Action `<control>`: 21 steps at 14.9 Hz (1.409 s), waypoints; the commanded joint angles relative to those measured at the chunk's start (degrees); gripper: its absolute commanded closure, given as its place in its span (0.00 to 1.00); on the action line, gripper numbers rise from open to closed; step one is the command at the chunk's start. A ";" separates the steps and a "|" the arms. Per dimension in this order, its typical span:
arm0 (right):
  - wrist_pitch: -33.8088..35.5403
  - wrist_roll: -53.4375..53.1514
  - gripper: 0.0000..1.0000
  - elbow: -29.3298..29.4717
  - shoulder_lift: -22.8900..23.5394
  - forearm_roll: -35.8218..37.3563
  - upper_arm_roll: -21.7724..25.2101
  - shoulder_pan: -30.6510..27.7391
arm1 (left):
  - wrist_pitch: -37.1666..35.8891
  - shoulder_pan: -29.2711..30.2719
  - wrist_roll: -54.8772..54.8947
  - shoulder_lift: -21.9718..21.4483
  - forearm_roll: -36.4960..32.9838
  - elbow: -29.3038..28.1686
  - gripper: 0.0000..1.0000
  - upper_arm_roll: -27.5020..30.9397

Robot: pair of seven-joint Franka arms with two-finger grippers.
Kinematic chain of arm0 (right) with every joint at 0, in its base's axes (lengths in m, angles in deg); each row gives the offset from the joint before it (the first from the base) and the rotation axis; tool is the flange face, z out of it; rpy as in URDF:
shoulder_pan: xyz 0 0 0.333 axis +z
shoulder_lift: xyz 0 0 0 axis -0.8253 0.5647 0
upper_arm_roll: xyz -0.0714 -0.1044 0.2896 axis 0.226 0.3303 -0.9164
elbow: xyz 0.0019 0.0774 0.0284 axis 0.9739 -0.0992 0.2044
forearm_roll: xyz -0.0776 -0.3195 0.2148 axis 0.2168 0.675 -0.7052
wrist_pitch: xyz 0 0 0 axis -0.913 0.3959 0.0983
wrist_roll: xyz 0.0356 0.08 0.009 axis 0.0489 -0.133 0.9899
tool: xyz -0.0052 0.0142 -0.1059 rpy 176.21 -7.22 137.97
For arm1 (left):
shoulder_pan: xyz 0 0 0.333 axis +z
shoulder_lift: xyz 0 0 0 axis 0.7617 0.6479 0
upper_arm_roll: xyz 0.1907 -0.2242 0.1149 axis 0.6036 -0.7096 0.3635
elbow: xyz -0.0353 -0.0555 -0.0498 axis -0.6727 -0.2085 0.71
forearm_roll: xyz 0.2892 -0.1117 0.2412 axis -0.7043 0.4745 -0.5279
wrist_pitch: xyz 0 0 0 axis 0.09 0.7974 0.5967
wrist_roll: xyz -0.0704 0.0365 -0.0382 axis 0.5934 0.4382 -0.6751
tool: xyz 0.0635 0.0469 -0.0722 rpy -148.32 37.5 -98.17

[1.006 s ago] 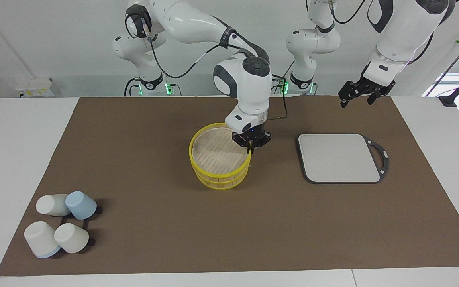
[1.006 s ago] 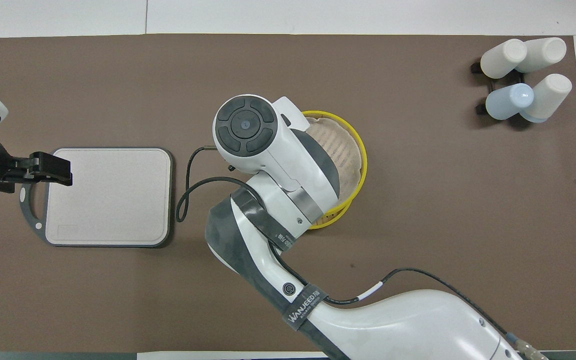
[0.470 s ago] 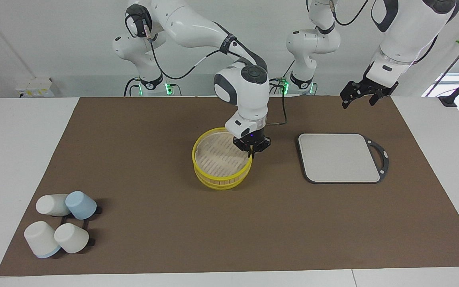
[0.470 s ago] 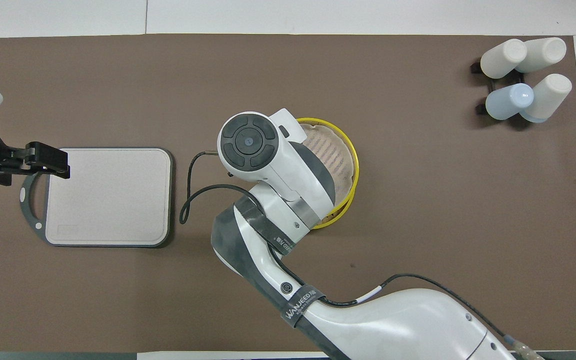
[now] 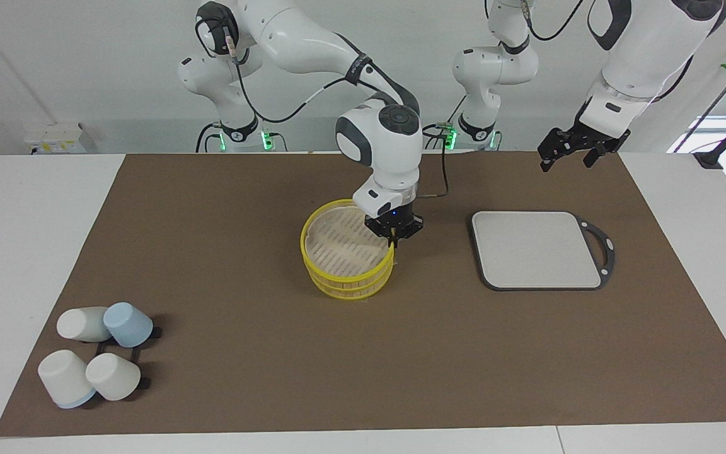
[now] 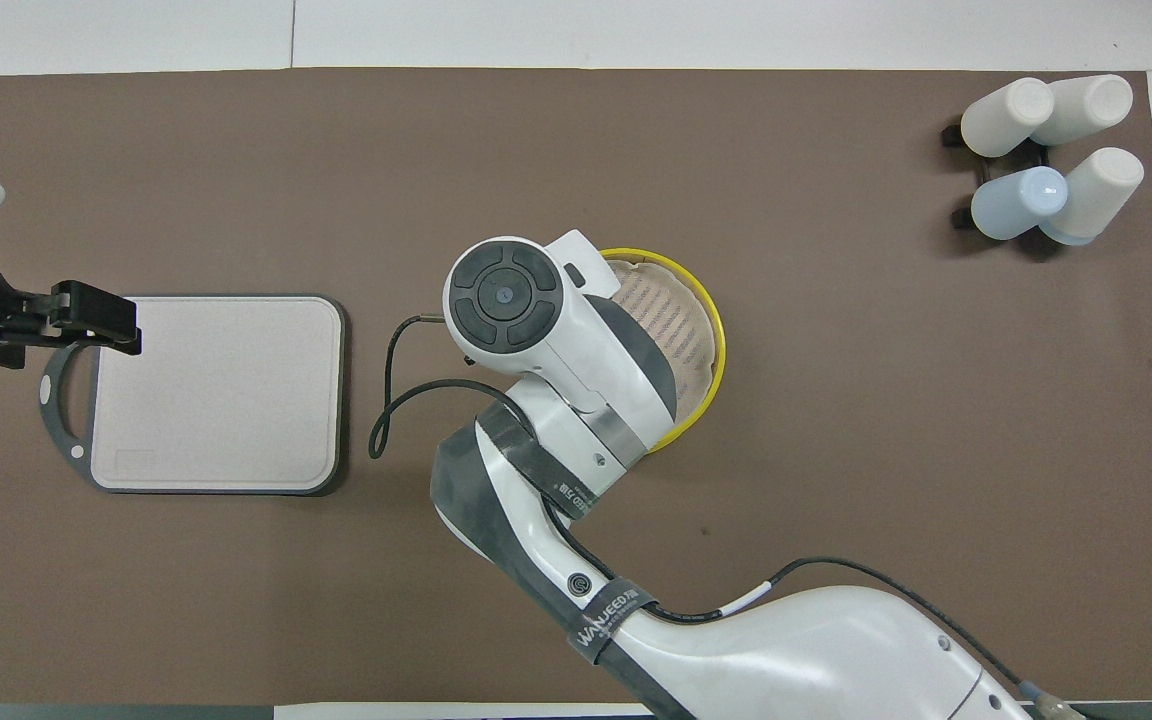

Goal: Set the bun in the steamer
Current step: 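Bring the lid over the steamer with the right gripper while the left gripper withdraws, then lower the lid onto the steamer and open the right gripper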

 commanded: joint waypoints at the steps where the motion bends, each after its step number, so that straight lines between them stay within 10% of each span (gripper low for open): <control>1: -1.09 -2.58 1.00 -3.32 -2.32 0.25 0.02 1.21 | -0.62 0.65 1.13 1.42 0.85 2.95 0.00 -0.27; 8: -6.18 -3.02 0.92 -8.31 -3.90 0.25 0.02 1.39 | -0.26 0.74 1.13 1.34 0.94 2.87 0.00 -0.36; 11: -7.60 -3.11 0.52 -10.08 -4.43 0.25 0.02 1.13 | -0.18 0.83 1.14 1.16 0.94 2.69 0.00 -0.36; 13: -7.33 -3.11 0.00 -8.86 -4.17 0.25 0.20 0.60 | -0.18 0.83 1.13 1.07 0.85 2.52 0.00 -0.36; 21: 4.77 9.25 0.00 -0.77 -9.77 0.69 0.37 -8.44 | 1.05 0.74 1.22 0.90 0.85 2.16 0.00 -0.45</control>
